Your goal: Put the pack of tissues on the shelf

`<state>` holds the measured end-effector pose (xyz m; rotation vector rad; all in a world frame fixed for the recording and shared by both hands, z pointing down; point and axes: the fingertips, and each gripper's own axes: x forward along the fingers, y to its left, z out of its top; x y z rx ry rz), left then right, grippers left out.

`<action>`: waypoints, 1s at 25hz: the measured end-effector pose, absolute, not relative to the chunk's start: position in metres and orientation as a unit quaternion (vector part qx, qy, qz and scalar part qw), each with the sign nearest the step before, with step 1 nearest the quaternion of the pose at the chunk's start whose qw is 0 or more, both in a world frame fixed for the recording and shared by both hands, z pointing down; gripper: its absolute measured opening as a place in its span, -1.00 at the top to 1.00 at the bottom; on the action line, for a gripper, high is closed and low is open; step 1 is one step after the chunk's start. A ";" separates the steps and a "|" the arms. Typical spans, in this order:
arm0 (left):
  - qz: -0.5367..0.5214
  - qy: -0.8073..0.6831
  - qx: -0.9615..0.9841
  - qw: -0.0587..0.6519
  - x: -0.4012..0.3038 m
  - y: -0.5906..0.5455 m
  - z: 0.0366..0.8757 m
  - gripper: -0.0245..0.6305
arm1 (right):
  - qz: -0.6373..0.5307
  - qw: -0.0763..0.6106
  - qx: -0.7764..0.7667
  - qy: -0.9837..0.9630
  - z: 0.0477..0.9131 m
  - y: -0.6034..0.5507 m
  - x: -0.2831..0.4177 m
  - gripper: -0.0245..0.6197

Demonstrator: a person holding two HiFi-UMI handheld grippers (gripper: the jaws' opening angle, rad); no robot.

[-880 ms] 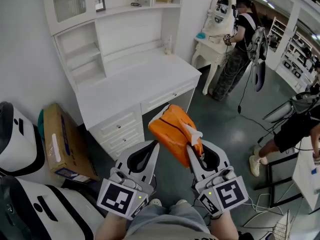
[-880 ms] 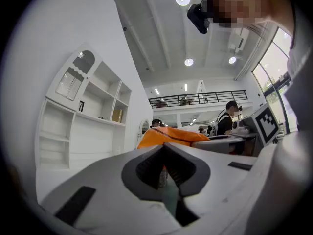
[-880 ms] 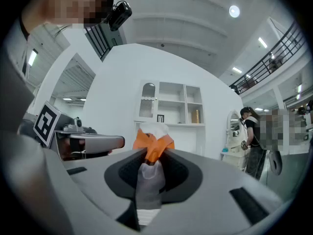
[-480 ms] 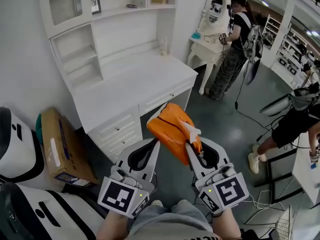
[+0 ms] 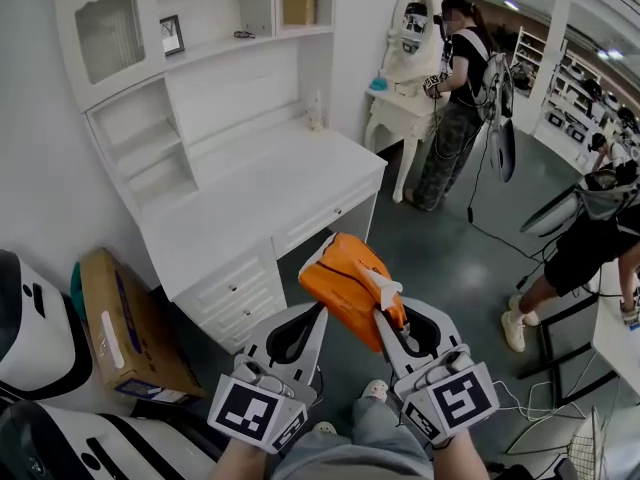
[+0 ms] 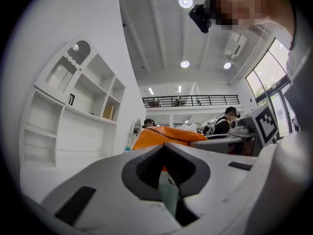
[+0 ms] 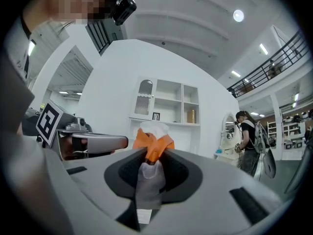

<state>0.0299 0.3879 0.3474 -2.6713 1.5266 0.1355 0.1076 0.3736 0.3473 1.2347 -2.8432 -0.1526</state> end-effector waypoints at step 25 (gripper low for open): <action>0.061 0.563 -0.823 0.046 0.056 0.170 0.315 0.85 | -0.040 -0.003 0.325 -0.945 0.324 0.142 0.140 0.68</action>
